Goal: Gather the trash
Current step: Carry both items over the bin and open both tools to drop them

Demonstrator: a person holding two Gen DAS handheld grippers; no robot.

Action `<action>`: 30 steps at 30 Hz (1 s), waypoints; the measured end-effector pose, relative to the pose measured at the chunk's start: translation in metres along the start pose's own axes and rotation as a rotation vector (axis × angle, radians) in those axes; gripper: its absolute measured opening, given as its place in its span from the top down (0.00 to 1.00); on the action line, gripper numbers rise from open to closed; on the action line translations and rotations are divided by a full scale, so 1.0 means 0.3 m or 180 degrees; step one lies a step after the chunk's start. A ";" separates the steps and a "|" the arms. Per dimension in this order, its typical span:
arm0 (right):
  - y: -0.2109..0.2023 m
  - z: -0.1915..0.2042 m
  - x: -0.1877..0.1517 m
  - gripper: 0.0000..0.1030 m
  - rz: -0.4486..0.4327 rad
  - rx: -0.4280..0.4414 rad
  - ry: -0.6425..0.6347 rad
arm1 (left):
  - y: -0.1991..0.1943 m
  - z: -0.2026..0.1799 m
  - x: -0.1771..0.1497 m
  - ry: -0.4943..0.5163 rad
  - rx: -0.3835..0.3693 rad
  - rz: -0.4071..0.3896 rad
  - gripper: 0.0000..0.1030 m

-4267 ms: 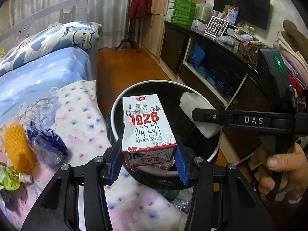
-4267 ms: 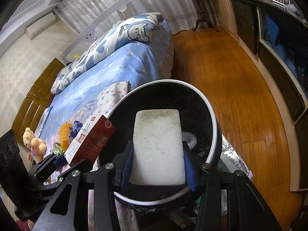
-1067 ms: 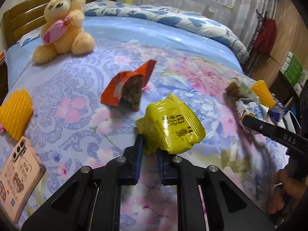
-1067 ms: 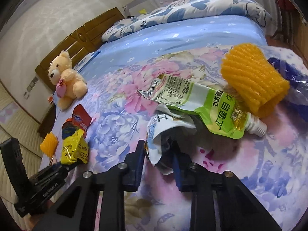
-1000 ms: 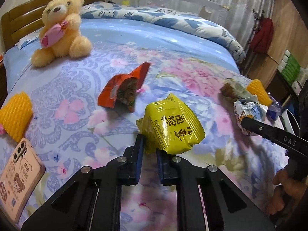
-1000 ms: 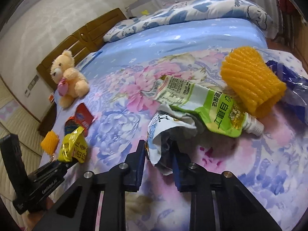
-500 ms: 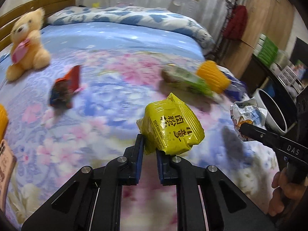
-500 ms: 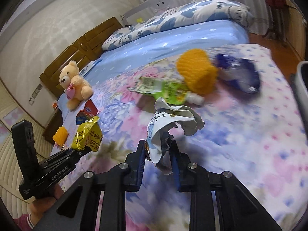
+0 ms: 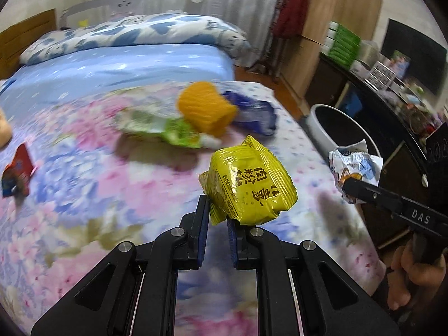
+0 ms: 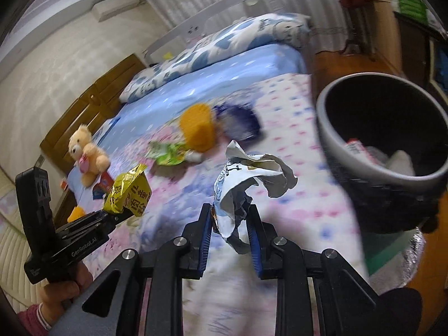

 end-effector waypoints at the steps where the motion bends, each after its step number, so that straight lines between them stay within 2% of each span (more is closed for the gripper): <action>1: -0.015 -0.018 -0.001 0.76 -0.0019 -0.0020 0.0023 | 0.005 -0.025 0.001 0.0039 -0.0017 0.0008 0.89; 13: -0.171 -0.235 0.035 0.76 -0.0242 -0.0285 0.0244 | 0.066 -0.291 0.033 0.0376 -0.0230 0.0073 0.89; 30: -0.220 -0.412 0.073 0.76 -0.0252 -0.0389 0.0420 | 0.173 -0.551 0.077 0.0729 -0.0340 0.0139 0.89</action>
Point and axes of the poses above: each gripper's, at about its wrist camera, not at the fingertips, and y roughly the way its jaws point, z to its left, x to its top, the point moved 3 cm from there along y, roughly the way its jaws point, and after that the axes turned 11 degrees about -y, right-handed, at the moved point
